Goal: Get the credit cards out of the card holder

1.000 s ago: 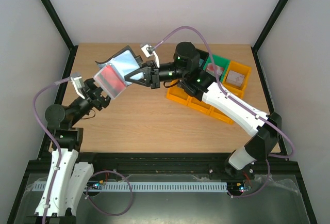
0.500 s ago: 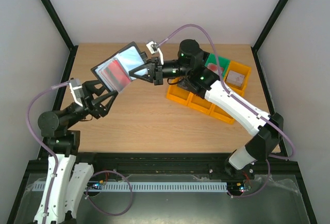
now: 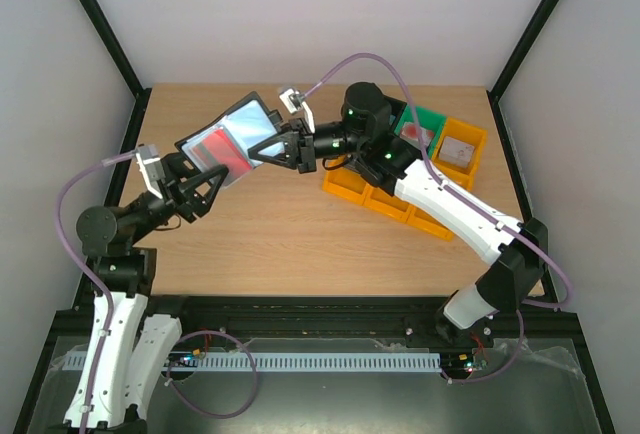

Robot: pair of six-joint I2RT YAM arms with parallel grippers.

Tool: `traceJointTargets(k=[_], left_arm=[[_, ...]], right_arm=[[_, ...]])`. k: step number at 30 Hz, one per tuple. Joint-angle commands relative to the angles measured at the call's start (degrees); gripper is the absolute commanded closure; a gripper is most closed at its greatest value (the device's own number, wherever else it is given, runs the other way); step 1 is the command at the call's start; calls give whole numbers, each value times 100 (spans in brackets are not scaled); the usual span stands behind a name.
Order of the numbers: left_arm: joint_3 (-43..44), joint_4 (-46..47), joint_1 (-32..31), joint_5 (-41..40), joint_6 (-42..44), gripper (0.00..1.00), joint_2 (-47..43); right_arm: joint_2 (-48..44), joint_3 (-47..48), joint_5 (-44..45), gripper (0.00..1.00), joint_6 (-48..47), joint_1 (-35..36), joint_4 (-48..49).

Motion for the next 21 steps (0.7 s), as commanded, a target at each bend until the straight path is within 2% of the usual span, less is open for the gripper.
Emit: traceJointTargets(k=[1,12,21], left_arm=[[139,138,25,24,-12,39,-172],[-45,47,226,-53,-166,39,-224],[-82,160,279,40,-315,45,-219]], right_arm=[[-269,-12,-257,98,-139,-139,123],[-452,-83,-444,98,-148,-236,31],[-641,-185,-545,98,-258,-374,-74]])
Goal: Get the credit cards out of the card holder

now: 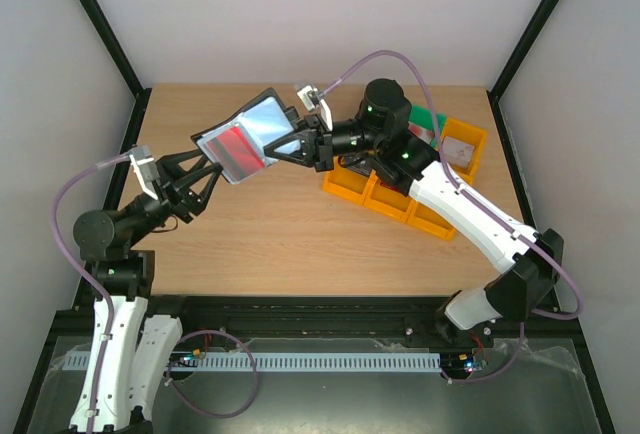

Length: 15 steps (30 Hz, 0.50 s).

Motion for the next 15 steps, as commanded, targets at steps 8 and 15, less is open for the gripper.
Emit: traceJointTargets(k=[8,15], left_arm=[[51,-12,38,-67,-22,54,88],[703,-447,-159,-98,196,50,363]], right_arm=[[-282,-222,-196,98,197,-115,393],[-223,-421,-82,98,357,-105,671]])
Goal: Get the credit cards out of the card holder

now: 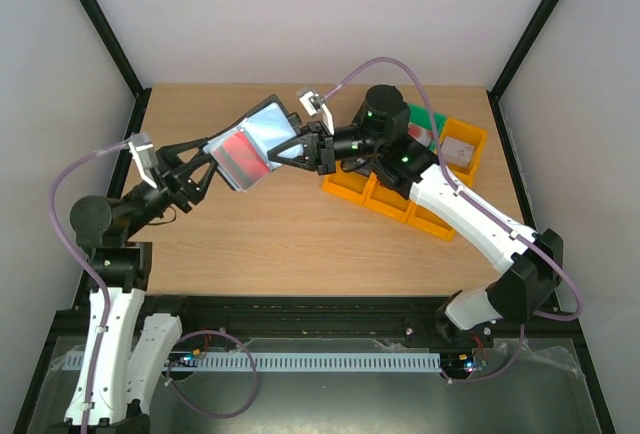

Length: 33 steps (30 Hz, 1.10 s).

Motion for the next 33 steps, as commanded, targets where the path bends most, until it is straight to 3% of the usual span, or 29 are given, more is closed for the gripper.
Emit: traceJointTargets(k=[1,16,19,21,24,26,28,30,33], left_arm=[[366,-190,-159,-117,109,52,37],[174,-330,-686,-288,236,59,241],[125,-414,-719,-273,266,75,194],[154,-652,-718,-365,470,93,146],[424,-1614,-712,-886,1297,98,116],[642,-2345,-711,-1377,2175,98,156],[857,-3040,-715,-2075,3261,98,239],[992,-3606,-719,-3263,4435,98,403],[1102,-4136,-726,-4960,5904,98,756]], right_arm=[[-120,-63,-23,98,312,-8,614],[469,254,279,98,305,535,828],[491,215,462,94,224,539,719],[438,248,701,76,-241,507,336],[234,134,1161,49,-628,287,-180],[58,21,1717,37,-792,49,-569],[-116,4,2818,30,-1157,-110,-1253],[-204,19,3716,28,-1609,-124,-1964],[-242,19,4291,27,-1825,-112,-2400]])
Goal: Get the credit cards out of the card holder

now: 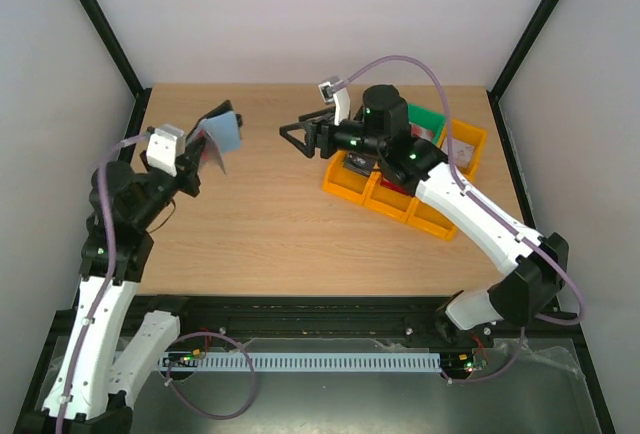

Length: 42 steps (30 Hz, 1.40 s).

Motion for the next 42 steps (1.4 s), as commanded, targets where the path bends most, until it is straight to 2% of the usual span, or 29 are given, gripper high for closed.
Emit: traceJointTargets(k=[1,3,6,9,11,14,16,20,22,28,33,36,38,40,41,42], left_arm=[[253,-1215,-32,-2774,2794,98,419],[300,-1361,-98,-3084,3103,98,496],[486,-1622,-99,-2542,2622,98,543],[761,-1834,-19,-715,1745,98,561],[858,-1803,35,629,1217,98,520],[789,-1408,77,2200,578,98,341],[662,-962,87,2842,144,98,198],[481,-84,143,3689,-600,98,44],[424,242,157,3996,-803,98,20],[368,796,158,4349,-1114,98,-31],[273,1298,158,4288,-1516,98,-31],[252,1376,158,4273,-1590,98,-40],[239,1333,157,4263,-1596,98,-61],[231,1266,158,4153,-1643,98,-74],[230,1207,158,4022,-1672,98,-81],[224,1098,166,3810,-1713,96,-74]], right_arm=[[-225,-6,1462,26,-696,92,-1072],[-233,-84,1462,26,-702,245,-911],[-207,-169,1425,23,-742,597,-459],[-28,-134,1114,16,-702,838,-58],[80,-72,685,1,-676,854,44],[22,-74,323,1,-954,855,-77],[-128,-135,175,1,-1182,844,-217],[-605,-432,103,1,-1428,773,-201],[-833,-624,-247,1,-1493,707,1],[-1094,-506,-1234,1,-1570,587,-43],[-810,-297,-1823,29,-968,587,122],[-566,-35,-1946,45,-850,587,-102],[-510,28,-1996,65,-714,585,-11],[-502,31,-1998,93,-556,583,178],[-516,37,-1939,98,-516,586,212],[-542,41,-1887,98,-502,583,248]])
